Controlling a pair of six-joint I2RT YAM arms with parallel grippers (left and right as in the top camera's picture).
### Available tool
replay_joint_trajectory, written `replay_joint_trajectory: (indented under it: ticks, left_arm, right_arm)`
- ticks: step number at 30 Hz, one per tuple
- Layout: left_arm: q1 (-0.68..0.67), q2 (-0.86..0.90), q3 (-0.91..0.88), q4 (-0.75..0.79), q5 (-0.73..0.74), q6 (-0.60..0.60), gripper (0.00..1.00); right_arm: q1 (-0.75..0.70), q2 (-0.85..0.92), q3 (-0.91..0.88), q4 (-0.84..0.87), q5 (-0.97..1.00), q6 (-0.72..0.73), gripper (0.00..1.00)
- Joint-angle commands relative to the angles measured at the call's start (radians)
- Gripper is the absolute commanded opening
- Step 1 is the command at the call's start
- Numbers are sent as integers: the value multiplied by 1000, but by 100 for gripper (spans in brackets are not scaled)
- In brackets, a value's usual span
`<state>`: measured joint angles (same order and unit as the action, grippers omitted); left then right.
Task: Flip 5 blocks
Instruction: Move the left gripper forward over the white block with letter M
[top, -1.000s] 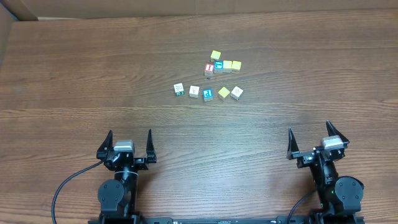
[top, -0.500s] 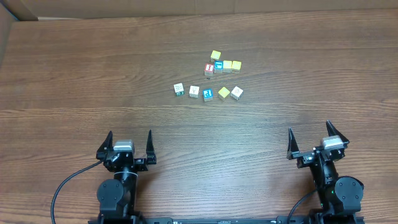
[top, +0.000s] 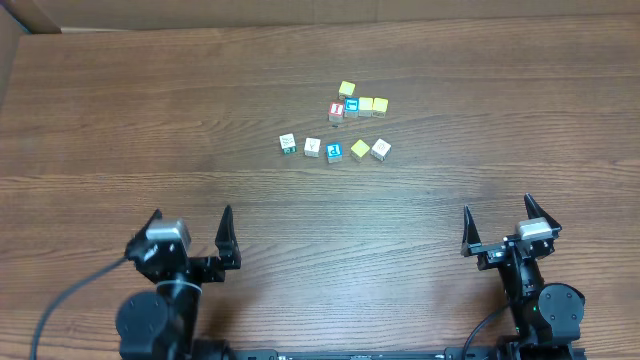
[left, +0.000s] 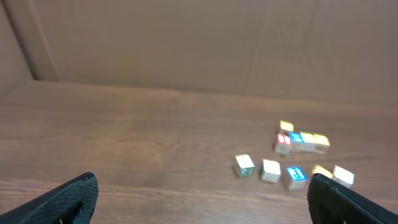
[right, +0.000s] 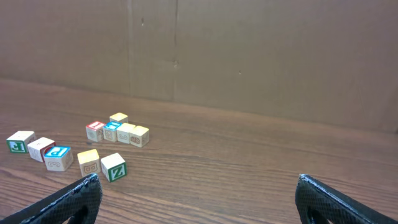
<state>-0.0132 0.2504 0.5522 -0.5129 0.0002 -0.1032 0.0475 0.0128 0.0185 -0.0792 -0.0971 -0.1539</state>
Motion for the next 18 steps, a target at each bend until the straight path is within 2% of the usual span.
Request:
replay_joint_trajectory:
  ticks: [1,5,12,15,18]
  left_arm:
    - [-8,160,142,-37,92,-16,100]
    - [-7,413,369,-179,142,-8,100]
    - [-7,914,864,-585,178,-2,100]
    - [-7,1064,972,-676,219,-2,100]
    - [-7,1162,995,-707,241,-2,100]
  right_arm:
    - [4,-10,-11,5,-1,-1,100]
    - [4,-10,-11,5,-1,-1,100]
    - [4,-10,-11,5,-1,-1,100]
    - [4,-10,-11,5,-1,-1,100]
    - [4,-10,-11,5,-1,-1,100]
